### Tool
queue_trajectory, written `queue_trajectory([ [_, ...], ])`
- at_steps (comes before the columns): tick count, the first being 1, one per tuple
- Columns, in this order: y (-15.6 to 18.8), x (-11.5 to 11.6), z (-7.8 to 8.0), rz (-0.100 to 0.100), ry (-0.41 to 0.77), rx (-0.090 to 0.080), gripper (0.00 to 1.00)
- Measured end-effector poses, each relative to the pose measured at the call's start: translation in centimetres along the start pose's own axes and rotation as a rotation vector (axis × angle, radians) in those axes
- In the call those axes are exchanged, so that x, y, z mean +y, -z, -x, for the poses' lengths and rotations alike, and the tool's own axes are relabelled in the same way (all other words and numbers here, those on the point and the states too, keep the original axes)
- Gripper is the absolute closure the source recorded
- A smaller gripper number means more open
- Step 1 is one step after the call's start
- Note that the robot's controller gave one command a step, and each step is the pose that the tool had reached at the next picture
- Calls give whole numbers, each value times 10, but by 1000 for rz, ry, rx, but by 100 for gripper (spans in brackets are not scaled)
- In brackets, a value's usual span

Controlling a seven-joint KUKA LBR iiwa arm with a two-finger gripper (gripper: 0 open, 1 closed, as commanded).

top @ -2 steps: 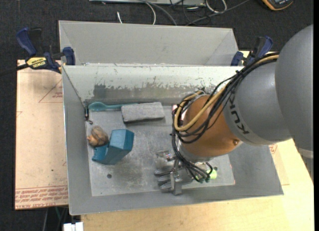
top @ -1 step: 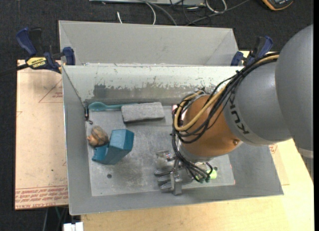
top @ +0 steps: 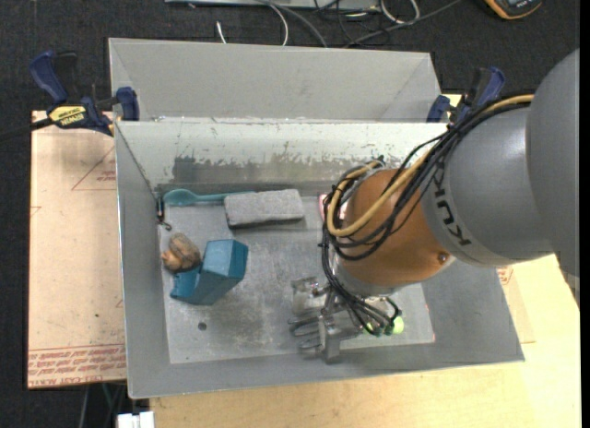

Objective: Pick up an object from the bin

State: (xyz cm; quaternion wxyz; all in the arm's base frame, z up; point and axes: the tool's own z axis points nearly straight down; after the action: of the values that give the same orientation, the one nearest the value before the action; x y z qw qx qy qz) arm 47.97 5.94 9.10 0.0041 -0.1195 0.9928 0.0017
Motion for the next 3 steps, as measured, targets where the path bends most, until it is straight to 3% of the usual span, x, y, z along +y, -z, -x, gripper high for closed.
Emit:
queue_trajectory([
  [3,59,1,2,0,-1,-3,100],
])
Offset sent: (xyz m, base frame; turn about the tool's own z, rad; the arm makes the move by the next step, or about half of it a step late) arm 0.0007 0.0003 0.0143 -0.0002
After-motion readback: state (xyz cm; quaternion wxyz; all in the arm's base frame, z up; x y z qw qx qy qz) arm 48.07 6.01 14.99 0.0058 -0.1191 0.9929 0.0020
